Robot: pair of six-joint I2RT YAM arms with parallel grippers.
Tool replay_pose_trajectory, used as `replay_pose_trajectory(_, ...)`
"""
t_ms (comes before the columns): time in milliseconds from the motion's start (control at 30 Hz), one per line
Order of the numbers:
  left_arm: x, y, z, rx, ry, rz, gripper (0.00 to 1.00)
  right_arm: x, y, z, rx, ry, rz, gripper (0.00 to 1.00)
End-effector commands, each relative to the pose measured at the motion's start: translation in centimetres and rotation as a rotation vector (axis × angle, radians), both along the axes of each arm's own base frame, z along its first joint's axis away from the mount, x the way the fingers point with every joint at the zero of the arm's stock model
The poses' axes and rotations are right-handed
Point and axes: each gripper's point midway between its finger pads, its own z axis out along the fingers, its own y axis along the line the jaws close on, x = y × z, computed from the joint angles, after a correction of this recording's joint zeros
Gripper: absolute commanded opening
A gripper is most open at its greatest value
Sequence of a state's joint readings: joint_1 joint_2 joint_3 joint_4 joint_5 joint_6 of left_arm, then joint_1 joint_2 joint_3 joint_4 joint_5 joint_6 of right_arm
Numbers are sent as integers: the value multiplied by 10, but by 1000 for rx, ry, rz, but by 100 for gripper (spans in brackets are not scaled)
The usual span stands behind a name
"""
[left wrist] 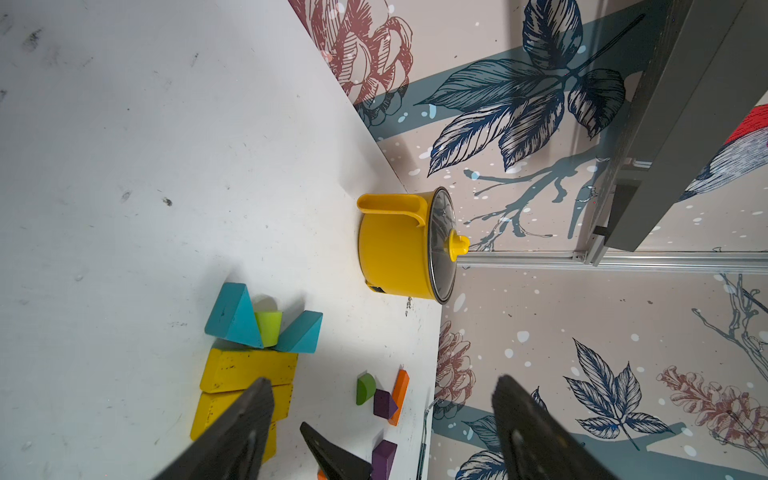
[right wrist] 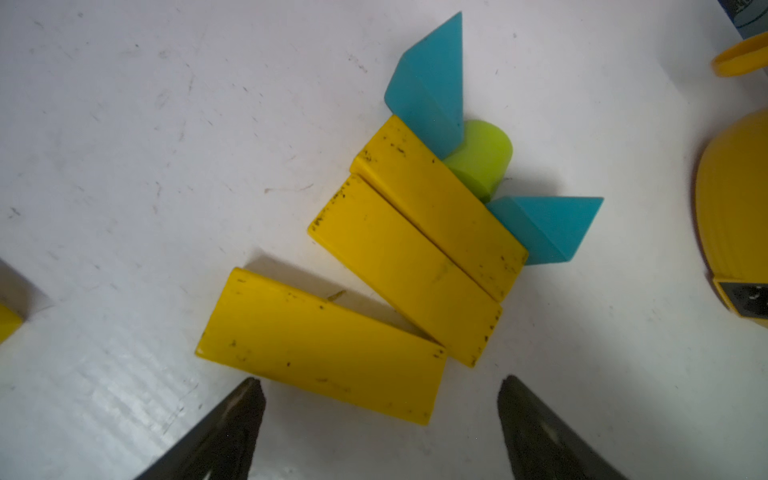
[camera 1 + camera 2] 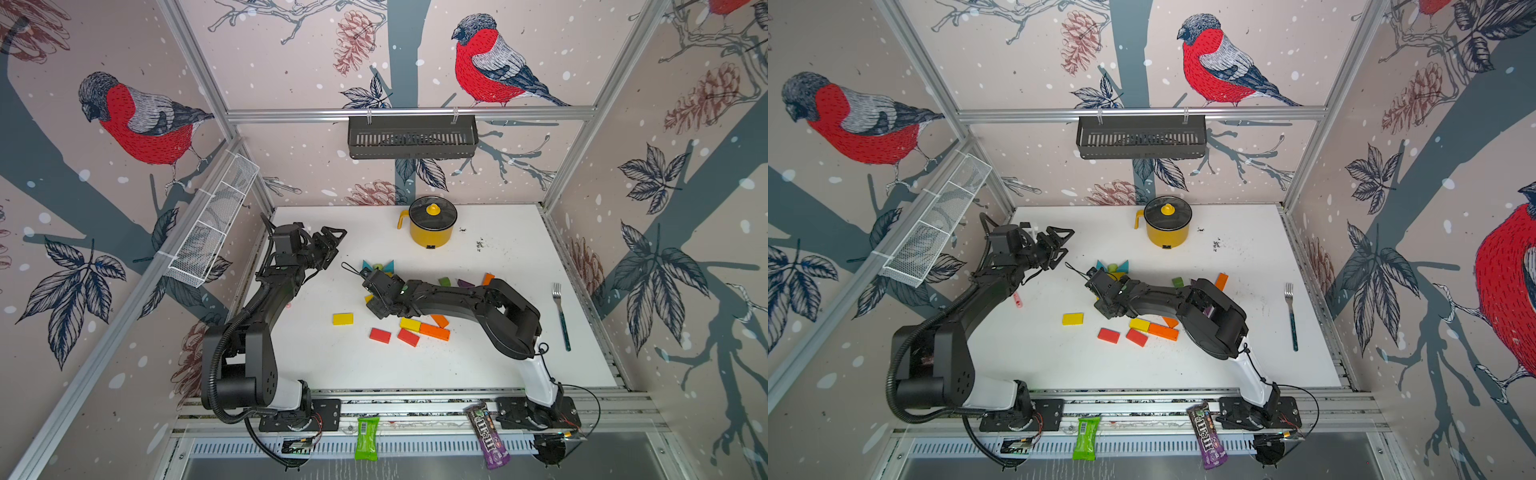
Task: Assemble a carrot with building blocks
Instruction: Assemble the building block at the center of the board.
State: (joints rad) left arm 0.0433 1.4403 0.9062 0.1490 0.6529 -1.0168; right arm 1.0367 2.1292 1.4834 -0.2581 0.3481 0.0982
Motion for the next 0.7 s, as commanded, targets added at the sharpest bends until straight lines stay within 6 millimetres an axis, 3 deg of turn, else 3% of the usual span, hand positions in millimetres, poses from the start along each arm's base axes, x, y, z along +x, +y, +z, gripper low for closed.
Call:
replay_pose_trajectory(0, 2, -2, 9, -1, -37, -10, 84, 6, -3, 0, -18, -17, -21, 90)
replay_pose_trajectory(667, 2, -4, 7, -5, -33, -17, 84, 19, -1, 5, -16, -44, -66, 90)
